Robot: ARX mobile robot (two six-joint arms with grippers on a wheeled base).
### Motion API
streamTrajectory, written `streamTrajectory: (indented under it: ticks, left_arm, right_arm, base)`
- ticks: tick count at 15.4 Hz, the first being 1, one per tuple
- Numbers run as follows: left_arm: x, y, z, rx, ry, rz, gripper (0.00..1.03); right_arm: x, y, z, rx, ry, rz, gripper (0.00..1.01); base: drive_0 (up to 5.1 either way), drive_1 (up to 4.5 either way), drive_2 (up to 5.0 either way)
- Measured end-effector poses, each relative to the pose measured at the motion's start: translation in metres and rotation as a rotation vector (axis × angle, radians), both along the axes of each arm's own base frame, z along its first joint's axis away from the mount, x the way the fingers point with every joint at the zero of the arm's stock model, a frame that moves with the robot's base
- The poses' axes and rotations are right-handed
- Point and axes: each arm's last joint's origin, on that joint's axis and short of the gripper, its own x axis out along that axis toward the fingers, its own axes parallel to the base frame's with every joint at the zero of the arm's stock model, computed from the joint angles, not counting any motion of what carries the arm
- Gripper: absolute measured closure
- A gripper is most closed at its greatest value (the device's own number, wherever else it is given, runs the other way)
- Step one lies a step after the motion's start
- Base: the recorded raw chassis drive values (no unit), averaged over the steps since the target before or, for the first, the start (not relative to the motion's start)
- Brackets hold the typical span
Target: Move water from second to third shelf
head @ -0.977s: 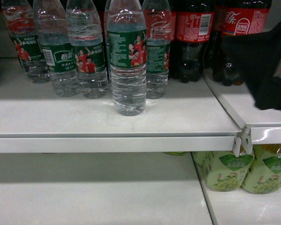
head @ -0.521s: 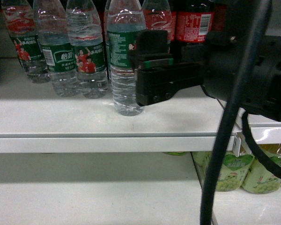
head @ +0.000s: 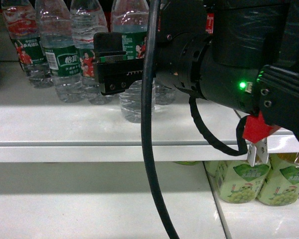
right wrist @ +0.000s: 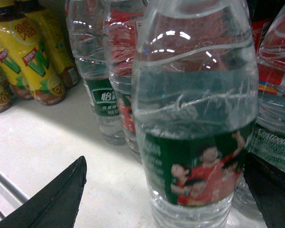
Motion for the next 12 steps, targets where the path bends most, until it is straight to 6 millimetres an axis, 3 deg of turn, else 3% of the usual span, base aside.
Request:
streamTrajectory:
  ticks: [4,7,12]
  left_arm:
    - [0.0,0.0,0.0,0.0,0.0,0.0,0.05]
    - [0.0,0.0,0.0,0.0,0.0,0.0,0.05]
    - [0.0,0.0,0.0,0.0,0.0,0.0,0.05]
  right_arm:
    - [0.02,0.006,0.005,0.001,-0.015,-0.065,0.03]
    - [0.035,0.009,-0.003,-0.019,0.002,-0.124,0.03]
    - [0.044,0.018,-0.002,-0.021,0.004,-0.149,0.03]
  base:
    - [0.0,0.0,0.0]
    - [0.0,0.0,0.0]
    - [0.0,0.0,0.0]
